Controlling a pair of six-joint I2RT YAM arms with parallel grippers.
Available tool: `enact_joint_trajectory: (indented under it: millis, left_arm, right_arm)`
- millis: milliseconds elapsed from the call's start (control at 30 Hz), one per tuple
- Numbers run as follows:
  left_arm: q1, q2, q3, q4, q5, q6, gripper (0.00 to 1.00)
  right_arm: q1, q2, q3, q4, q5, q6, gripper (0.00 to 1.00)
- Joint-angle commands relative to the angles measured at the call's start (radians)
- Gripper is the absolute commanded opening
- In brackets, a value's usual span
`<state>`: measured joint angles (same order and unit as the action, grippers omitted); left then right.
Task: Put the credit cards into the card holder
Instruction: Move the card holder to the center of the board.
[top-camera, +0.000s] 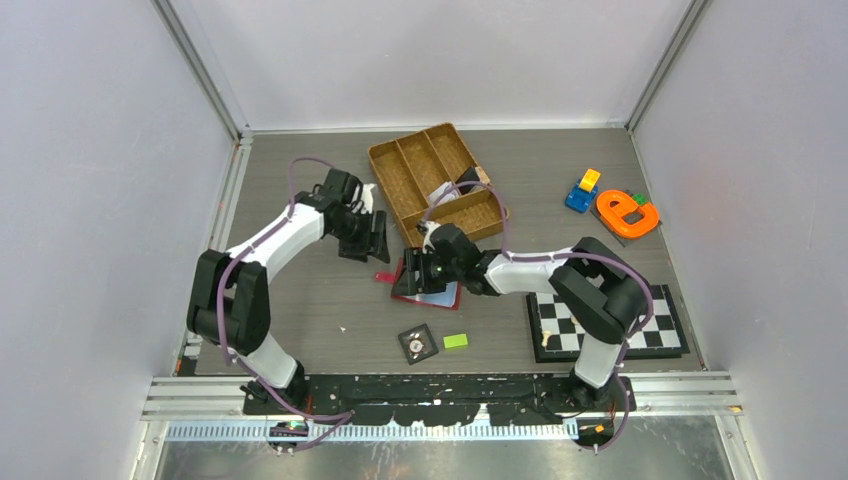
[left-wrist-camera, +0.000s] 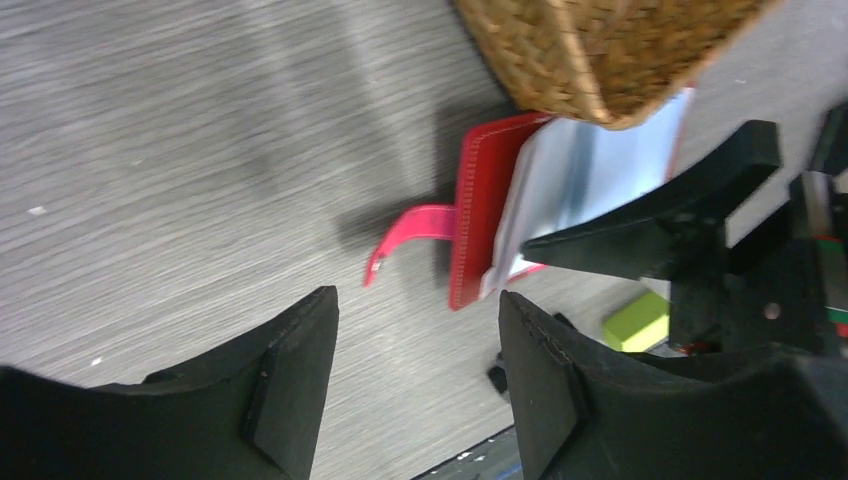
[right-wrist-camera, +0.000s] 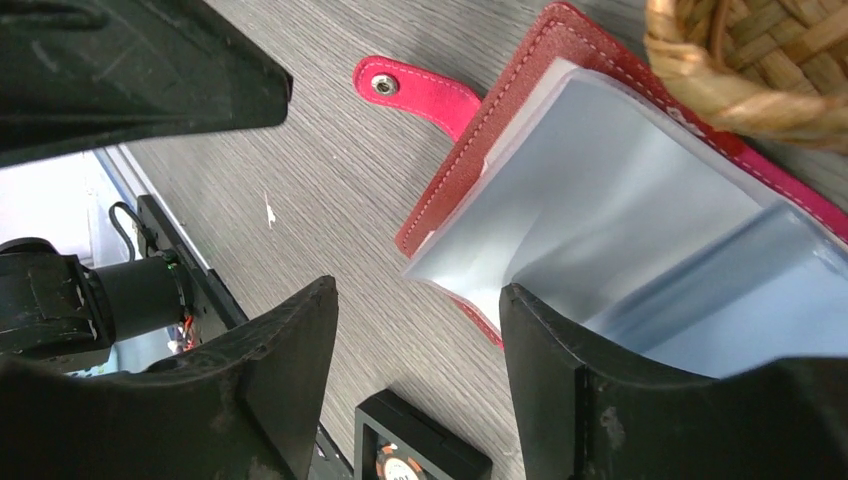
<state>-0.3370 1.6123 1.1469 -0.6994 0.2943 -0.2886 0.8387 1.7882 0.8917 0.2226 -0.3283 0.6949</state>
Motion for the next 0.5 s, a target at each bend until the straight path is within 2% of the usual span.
enact_joint_trajectory:
  millis: [0,267,467]
  left_arm:
    - [0.003,-0.016,-0.021,0.104,0.194,-0.047,0.63]
    - [-0.027,0.002,-0.033,0.17,0.265,-0.087,0.68]
    - [-0.045,0.004,-0.045,0.203,0.279,-0.102,0.71]
  right_arm:
    - [0.006,-0.099,0.018,-0.04,0.058,-0.045,0.68]
    - [0.006,-0.299,-0.048,-0.131,0.132,-0.077,0.71]
    - [-0.003,-0.329,-0.087,-0.154,0.202,-0.093,0.71]
